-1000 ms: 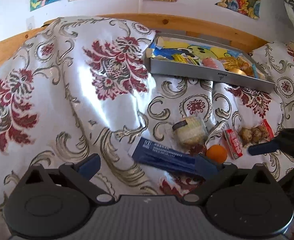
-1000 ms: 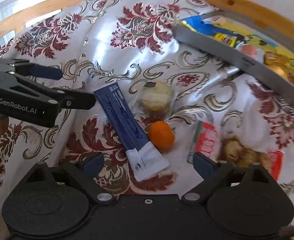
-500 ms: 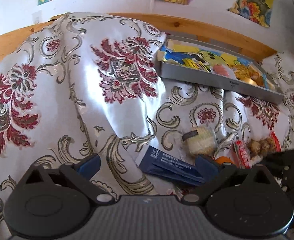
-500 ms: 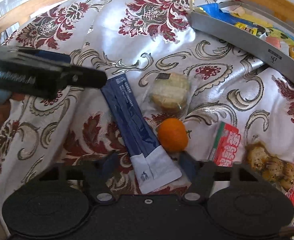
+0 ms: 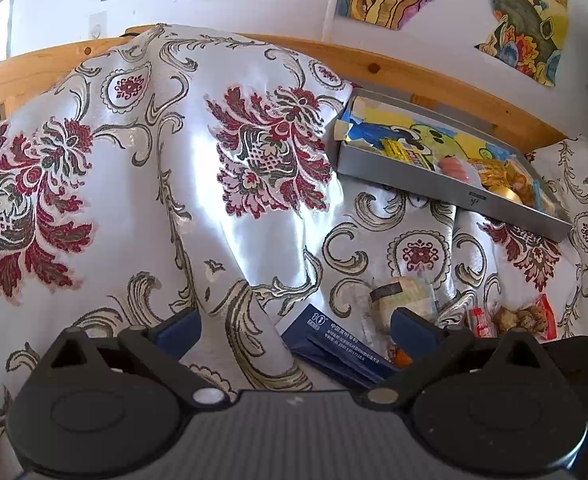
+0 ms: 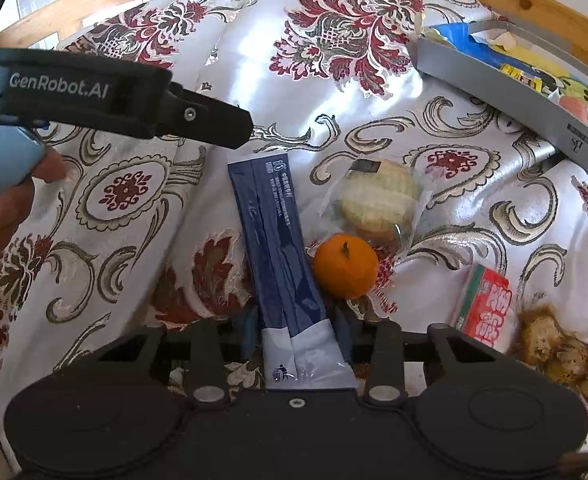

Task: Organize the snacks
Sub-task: 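Move the right tool over the blue tube and close on it, then lift the blue tube with the right tool while the left tool grasps the orange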

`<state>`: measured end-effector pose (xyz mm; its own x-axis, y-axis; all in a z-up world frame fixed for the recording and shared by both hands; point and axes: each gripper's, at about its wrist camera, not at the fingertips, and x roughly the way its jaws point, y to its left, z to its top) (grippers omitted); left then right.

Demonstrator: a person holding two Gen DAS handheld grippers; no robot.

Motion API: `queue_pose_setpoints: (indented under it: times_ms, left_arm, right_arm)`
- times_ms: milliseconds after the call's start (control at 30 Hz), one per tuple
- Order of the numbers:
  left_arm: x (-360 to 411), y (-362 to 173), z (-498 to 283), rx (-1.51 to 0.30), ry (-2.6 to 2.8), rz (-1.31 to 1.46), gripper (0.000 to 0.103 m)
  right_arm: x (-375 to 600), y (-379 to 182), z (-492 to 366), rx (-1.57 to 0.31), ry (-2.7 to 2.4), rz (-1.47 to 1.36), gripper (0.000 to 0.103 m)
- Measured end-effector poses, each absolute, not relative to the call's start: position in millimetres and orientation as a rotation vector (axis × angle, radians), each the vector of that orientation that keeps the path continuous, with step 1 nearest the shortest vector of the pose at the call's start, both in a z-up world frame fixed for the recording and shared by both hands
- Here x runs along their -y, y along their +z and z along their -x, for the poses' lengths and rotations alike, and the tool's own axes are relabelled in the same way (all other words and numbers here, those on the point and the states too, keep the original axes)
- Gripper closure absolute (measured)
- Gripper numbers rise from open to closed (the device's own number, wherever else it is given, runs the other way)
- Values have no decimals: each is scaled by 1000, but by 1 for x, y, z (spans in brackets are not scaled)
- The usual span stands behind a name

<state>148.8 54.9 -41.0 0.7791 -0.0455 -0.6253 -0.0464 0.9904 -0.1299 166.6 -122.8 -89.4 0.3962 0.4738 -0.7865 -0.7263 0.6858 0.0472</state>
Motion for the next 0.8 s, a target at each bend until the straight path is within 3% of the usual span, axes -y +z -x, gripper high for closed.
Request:
queue_pose_setpoints:
  times_ms: [400, 800]
  left_arm:
    - [-49, -41, -144, -666, -40, 151, 1]
    - [-27, -51, -138, -682, -103, 57, 0]
  right_arm:
    - [135, -74, -121, -710, 610, 673, 73]
    - [166, -46, -127, -630, 455, 619, 74]
